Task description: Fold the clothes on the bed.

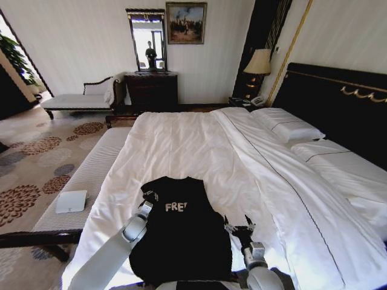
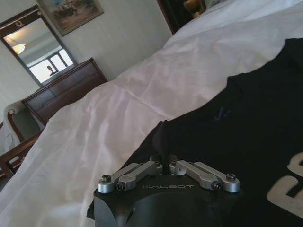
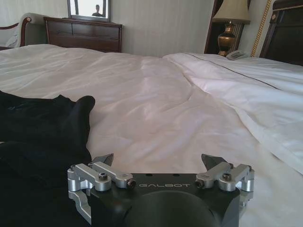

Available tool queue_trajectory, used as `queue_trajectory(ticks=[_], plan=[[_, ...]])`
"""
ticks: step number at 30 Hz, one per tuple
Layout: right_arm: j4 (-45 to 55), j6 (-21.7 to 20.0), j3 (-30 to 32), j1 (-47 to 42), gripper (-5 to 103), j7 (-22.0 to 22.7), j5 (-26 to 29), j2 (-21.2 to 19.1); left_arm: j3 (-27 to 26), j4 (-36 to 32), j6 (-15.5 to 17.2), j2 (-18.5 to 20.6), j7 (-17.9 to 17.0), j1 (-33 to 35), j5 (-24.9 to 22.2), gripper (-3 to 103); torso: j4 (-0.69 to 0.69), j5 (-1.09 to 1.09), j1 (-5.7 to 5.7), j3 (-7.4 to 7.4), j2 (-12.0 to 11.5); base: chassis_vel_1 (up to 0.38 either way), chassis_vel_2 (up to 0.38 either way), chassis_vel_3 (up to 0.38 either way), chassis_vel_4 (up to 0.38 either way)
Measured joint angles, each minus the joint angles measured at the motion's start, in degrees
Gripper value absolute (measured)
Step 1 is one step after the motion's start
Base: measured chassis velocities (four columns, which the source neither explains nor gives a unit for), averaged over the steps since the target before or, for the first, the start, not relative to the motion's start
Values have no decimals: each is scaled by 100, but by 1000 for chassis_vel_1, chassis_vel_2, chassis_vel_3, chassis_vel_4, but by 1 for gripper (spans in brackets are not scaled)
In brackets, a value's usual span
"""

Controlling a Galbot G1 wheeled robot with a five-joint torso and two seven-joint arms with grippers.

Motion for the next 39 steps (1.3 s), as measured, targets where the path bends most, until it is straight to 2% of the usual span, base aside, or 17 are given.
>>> queue_trajectory(ticks=[4, 9, 17, 19, 20, 21, 23, 26, 28, 29, 31, 32, 34, 36, 37, 39], plan=[[-8, -1, -14, 25, 100, 1, 4, 12, 84, -71, -13, 143, 92, 62, 66, 1, 0, 1, 0, 0, 0, 0, 0, 0, 0], [-25, -7, -36, 43, 100, 3, 6, 30, 223, -211, -220, 371, 359, 192, 458, 1, 1, 0, 0, 0, 0, 0, 0, 0, 0], [-8, -12, -39, 31, 100, 3, -6, 49, 395, -267, -297, 555, 458, 277, 593, 1, 1, 0, 0, 0, 0, 0, 0, 0, 0], [-6, -12, -38, 27, 100, 3, -7, 47, 407, -258, -315, 578, 458, 302, 609, -2, 1, 0, 0, 0, 0, 0, 0, 0, 0], [-1, -12, -36, 26, 100, 3, -8, 44, 424, -263, -324, 597, 458, 341, 627, 8, 0, 0, 0, 0, 0, 0, 0, 0, 0], [-1, -12, -36, 26, 100, 3, -8, 44, 424, -263, -324, 597, 458, 341, 627, 8, 0, 0, 0, 0, 0, 0, 0, 0, 0], [-1, -12, -38, 32, 100, 3, -10, 44, 467, -305, -412, 641, 551, 410, 694, 19, 1, 0, 0, 0, 0, 0, 0, 0, 0], [-2, -12, -44, 38, 100, 3, -12, 44, 505, -356, -536, 671, 643, 474, 723, 24, 1, 0, 0, 0, 0, 0, 0, 0, 0], [-9, -12, -57, 44, 100, 3, -18, 47, 500, -447, -660, 689, 695, 574, 720, 34, 0, 1, 0, 0, 0, 0, 0, 0, 0], [-10, -12, -61, 44, 100, 3, -20, 49, 475, -480, -710, 688, 701, 611, 714, 34, 1, 0, 0, 0, 0, 0, 0, 0, 0], [-16, -12, -68, 48, 100, 2, -27, 57, 245, -651, -887, 662, 690, 758, 575, 45, 0, 1, 0, 0, 0, 0, 0, 0, 0], [-22, -12, -70, 50, 100, 0, -30, 60, 79, -760, -919, 619, 621, 835, 383, 50, 1, 0, 0, 0, 0, 0, 0, 0, 0], [-25, -12, -70, 51, 100, 0, -30, 61, -4, -812, -914, 597, 571, 863, 258, 50, 1, -1, 0, 0, 0, 0, 0, 0, 0], [-41, -10, -78, 54, 100, -5, -39, 66, -382, -951, -692, 511, 270, 904, -418, 61, 1, 2, 0, 0, 0, 0, 0, 0, 0], [-41, -10, -78, 54, 100, -5, -39, 66, -382, -951, -692, 511, 270, 904, -418, 61, 1, 2, 0, 0, 0, 0, 0, 0, 0], [-46, -8, -99, 61, 100, -13, -58, 84, -650, -848, -474, 367, -17, 774, -1071, 72, 1, 0, 0, 0, 0, 0, 0, 0, 0]])
